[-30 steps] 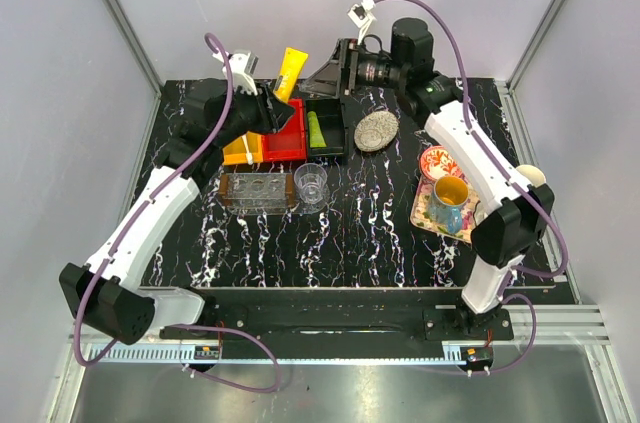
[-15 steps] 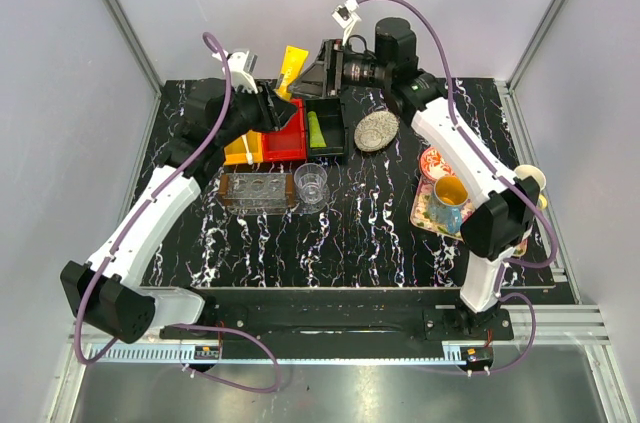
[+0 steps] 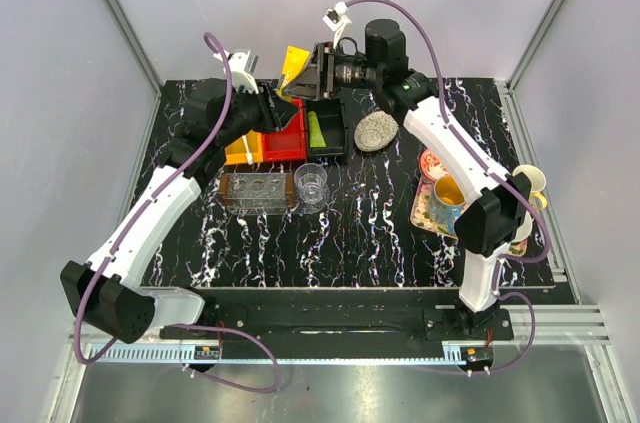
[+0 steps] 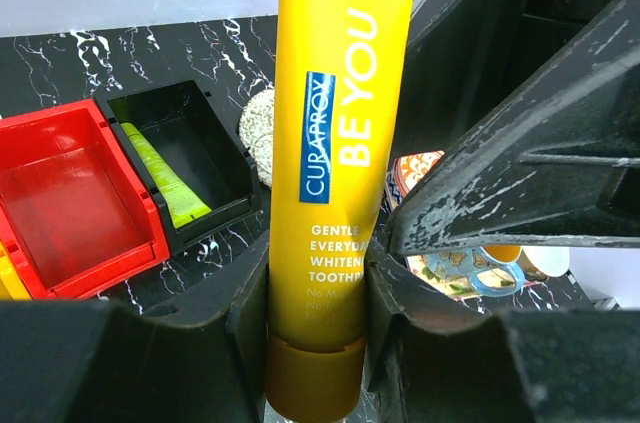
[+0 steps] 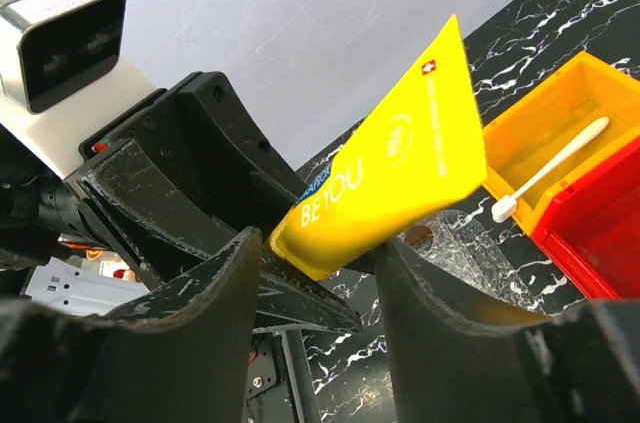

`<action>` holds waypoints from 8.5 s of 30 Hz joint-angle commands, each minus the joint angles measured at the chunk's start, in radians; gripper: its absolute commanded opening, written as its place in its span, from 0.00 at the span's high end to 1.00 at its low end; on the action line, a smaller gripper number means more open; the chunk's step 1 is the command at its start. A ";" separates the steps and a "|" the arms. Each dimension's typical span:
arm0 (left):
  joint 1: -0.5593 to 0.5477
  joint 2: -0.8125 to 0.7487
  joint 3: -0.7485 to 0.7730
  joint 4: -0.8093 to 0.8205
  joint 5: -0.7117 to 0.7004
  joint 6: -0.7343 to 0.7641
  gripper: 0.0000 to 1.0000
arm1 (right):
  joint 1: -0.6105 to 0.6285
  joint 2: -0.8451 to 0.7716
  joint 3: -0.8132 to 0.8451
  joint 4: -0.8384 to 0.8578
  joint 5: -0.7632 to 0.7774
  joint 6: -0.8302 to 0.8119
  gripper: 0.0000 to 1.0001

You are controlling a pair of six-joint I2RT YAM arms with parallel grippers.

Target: Prepare toiletry sets of a toothbrush and toothpaste on the tray

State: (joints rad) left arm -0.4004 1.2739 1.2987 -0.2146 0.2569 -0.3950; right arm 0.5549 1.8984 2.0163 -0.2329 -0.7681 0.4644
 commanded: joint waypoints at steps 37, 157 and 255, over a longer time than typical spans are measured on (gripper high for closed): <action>0.026 -0.082 -0.061 0.123 0.211 0.139 0.27 | 0.030 -0.058 0.088 -0.167 0.112 -0.259 0.97; 0.307 -0.122 -0.058 -0.227 0.460 0.690 1.00 | 0.119 -0.334 -0.363 -0.378 0.481 -0.854 0.51; 0.541 -0.031 -0.400 0.014 0.501 0.811 1.00 | -0.153 -0.386 -0.674 -0.052 0.418 -0.609 0.55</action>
State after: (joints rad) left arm 0.1394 1.2385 0.8433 -0.2409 0.7143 0.3878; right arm 0.4110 1.5452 1.3403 -0.3332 -0.3332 -0.1509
